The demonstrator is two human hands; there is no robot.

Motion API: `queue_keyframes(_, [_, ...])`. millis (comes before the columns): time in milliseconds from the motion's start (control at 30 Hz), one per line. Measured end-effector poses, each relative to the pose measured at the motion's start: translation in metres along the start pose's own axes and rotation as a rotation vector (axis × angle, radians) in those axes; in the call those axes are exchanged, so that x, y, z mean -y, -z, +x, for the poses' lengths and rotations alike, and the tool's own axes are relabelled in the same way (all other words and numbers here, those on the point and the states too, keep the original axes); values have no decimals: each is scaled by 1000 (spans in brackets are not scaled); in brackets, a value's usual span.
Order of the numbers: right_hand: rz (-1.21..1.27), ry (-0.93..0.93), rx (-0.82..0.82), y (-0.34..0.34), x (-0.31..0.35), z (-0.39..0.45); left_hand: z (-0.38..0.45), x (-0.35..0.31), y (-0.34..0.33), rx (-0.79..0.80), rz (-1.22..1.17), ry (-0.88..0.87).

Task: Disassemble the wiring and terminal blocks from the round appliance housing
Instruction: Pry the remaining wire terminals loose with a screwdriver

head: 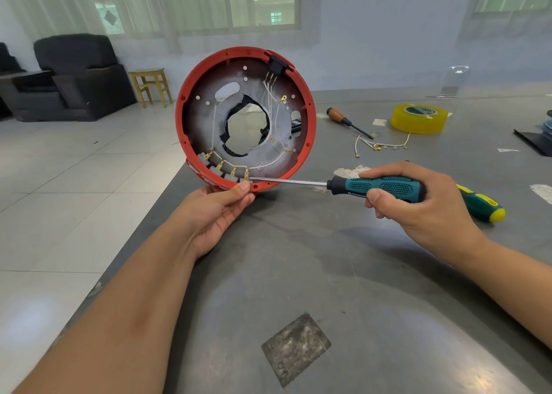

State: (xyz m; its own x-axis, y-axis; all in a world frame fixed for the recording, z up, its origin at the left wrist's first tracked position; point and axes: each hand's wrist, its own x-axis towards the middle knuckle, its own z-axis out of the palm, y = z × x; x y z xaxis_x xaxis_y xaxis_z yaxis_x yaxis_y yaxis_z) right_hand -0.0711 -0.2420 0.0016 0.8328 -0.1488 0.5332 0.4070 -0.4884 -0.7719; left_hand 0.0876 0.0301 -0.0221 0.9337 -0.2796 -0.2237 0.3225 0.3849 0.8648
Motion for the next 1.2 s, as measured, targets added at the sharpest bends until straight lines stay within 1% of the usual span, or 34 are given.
queue_keyframes(200, [-57, 40, 1, 0, -2, -1, 0, 1, 0, 5, -20, -24])
queue_keyframes(333, [-61, 31, 4, 0, -4, -1, -1, 1, 0, 5, -32, -24])
queue_keyframes(433, [40, 6, 3, -2, -6, -1, -1, 1, 0, 8, -37, -24])
queue_keyframes(500, [126, -29, -28, -2, -9, 1, -2, 1, 0, 11, -34, -19])
queue_keyframes(600, [141, -74, -81, 1, -15, 5, -1, 0, 2, 13, -39, -3])
queue_keyframes(700, [152, -105, -97, 6, -17, 8, -1, -1, 3, 13, -43, 13])
queue_keyframes(933, [116, -101, -57, 7, -18, 8, -1, -2, 4, 22, -9, 38])
queue_keyframes(1200, [119, -106, -49, 8, -14, 8, -1, -5, 7, 42, -41, 74])
